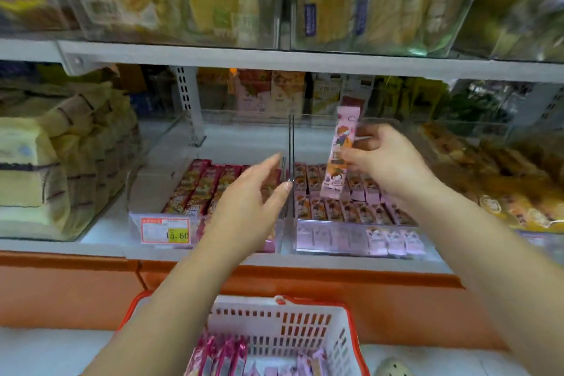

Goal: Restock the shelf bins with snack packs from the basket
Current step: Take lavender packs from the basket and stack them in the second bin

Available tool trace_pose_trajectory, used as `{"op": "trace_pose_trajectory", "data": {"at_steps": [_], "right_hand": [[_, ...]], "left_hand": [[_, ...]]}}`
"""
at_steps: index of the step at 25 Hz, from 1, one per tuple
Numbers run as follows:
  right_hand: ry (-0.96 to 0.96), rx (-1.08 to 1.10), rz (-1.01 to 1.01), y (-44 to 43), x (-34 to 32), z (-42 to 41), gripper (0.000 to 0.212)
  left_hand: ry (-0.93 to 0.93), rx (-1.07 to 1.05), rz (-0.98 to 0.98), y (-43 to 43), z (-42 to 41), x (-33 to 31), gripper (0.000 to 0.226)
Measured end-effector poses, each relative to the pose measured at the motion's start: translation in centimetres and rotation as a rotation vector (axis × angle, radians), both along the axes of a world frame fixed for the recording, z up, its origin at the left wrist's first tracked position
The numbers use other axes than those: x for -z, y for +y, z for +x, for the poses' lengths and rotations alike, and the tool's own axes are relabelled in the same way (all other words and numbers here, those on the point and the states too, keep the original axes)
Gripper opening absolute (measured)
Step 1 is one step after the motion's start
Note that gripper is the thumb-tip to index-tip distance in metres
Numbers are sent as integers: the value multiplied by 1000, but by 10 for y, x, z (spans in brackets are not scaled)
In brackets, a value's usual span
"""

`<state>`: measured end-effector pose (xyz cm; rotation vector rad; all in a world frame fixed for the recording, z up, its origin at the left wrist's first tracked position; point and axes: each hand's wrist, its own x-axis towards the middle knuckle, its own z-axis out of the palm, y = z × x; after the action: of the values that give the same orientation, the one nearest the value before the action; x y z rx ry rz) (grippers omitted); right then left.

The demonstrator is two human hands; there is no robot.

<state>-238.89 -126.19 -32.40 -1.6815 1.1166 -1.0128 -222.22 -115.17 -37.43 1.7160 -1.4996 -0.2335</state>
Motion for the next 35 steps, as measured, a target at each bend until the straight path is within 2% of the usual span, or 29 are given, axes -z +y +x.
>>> {"op": "trace_pose_trajectory", "data": {"at_steps": [1,4,7,9,12,14,15,16,19,20,22,23,25,27,28,31,35], "right_hand": [[53,-8,102,-13,12,8,30],[157,-173,460,-34,53,31,14],[279,-239,600,-44,80,45,8],[333,-217,555,-49,90,50,5],[566,-200,413,-47,92,52,34],[753,-186,227,-39,76,48,38],[748,-146,117,-33,64,45,39],[638,-81,22,-25,50,39,36],[1,103,-190,21,21,15,13],[-144,123,-239,45,21,8,11],[-270,120,-202,85,55,4,16],[-207,110,-104,99,91,4,18],[100,57,210,126,182,0,16],[419,-14,564,148,270,-12,14],[534,-48,668,158,304,-19,14],[765,-155,665,178,365,-29,29],[1141,-411,478,191,388,-21,16]], "left_hand": [[-35,3,54,-15,2,3,54],[62,35,160,-39,8,23,53],[119,41,144,-45,17,38,53],[150,53,148,-45,20,41,58],[156,36,162,-45,18,41,59],[218,28,103,-38,13,31,52],[270,21,37,-30,10,26,49],[328,4,-38,-18,8,22,45],[498,-44,-264,41,-7,30,35],[559,-68,-268,59,-10,46,32],[642,-133,-103,82,-13,93,27],[620,-155,48,88,-13,124,26],[524,-126,384,111,-16,181,29],[492,-63,615,137,-21,226,32],[480,-34,691,148,-23,242,34],[481,-12,810,168,-20,266,35],[573,-105,806,172,-14,268,36]]}}
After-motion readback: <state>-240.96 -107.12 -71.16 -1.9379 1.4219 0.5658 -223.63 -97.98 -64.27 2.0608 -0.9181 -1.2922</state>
